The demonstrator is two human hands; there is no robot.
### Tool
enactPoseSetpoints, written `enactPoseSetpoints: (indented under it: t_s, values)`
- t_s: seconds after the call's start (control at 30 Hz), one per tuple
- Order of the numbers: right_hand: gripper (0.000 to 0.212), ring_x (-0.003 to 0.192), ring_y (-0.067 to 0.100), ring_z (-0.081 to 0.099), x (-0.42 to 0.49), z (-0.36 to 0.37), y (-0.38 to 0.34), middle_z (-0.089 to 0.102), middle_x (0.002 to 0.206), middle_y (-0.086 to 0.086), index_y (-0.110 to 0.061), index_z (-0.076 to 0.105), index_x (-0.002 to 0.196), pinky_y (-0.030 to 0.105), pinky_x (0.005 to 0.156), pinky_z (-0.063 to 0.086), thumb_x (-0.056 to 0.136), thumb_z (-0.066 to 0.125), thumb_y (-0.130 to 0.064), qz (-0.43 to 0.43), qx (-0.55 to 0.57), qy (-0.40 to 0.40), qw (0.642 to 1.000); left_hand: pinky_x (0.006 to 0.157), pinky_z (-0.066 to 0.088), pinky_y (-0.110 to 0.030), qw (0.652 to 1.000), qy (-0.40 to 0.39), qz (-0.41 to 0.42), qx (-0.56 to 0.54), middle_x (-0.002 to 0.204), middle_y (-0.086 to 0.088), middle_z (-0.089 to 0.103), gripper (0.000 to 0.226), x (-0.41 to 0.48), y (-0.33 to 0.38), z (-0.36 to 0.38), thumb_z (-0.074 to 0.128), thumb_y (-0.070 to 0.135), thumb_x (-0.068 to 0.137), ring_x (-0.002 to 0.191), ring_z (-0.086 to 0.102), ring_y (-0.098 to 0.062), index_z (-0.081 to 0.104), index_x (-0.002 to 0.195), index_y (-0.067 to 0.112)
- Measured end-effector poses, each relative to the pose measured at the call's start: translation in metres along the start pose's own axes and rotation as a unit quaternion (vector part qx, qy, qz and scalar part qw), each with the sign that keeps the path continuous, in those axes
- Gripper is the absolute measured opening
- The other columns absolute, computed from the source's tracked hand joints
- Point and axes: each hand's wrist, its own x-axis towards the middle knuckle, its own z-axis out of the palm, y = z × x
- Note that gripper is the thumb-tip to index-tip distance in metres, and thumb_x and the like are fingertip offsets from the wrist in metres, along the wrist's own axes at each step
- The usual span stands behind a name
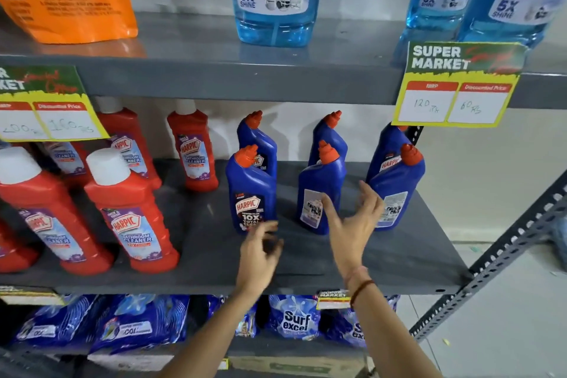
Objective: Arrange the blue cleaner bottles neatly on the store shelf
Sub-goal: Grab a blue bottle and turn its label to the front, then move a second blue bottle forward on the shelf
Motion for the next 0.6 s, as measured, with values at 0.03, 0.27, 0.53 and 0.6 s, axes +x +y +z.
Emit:
enactPoseSetpoints:
  t_s: [0.03,0.27,0.53,0.6]
  values:
    - [0.075,0.118,0.015,0.044,0.01,-0.003,0.005,0.043,0.129,0.005,-0.015,0.044,0.13,0.03,0.099,0.04,0.068,0.084,-0.028,0.029,0.001,-0.038,0.999,0.088,0.044,-0.012,1.0,-0.017,0.005,0.004,0.11,-0.003,0.062,0.047,0.003,0.006,0.011,0.07,0.001,0.074,0.093,0.062,-0.011,0.055,0.118,0.013]
    - [0.043,0.085,0.018,0.066,0.031,0.009,0.01,0.067,0.093,0.002,-0.01,0.059,0.107,0.017,0.069,0.055,0.071,0.08,-0.018,0.05,-0.048,-0.214,0.974,0.103,0.035,-0.024,0.997,-0.039,-0.064,-0.028,0.133,-0.014,0.048,0.07,0.014,0.037,0.059,0.07,0.004,0.072,0.122,0.048,-0.024,0.036,0.134,0.005]
    - [0.034,0.071,0.007,0.066,0.015,0.0,-0.033,0.068,0.078,-0.007,-0.019,0.061,0.092,0.023,0.067,0.056,0.068,0.08,-0.035,0.012,-0.017,-0.102,0.995,0.096,0.045,-0.021,0.989,-0.01,-0.079,-0.124,0.13,-0.004,0.049,0.09,0.026,0.055,0.076,0.073,0.031,0.061,0.116,0.052,-0.013,0.027,0.137,0.013]
    - [0.04,0.075,0.0,0.065,0.017,-0.007,-0.041,0.065,0.082,-0.014,-0.024,0.058,0.095,0.015,0.067,0.052,0.066,0.082,-0.038,0.003,0.016,-0.107,0.994,0.089,0.044,-0.009,0.99,-0.041,-0.039,-0.126,0.12,0.004,0.053,0.067,0.034,0.058,0.073,0.069,0.026,0.072,0.107,0.055,-0.001,0.036,0.129,0.016]
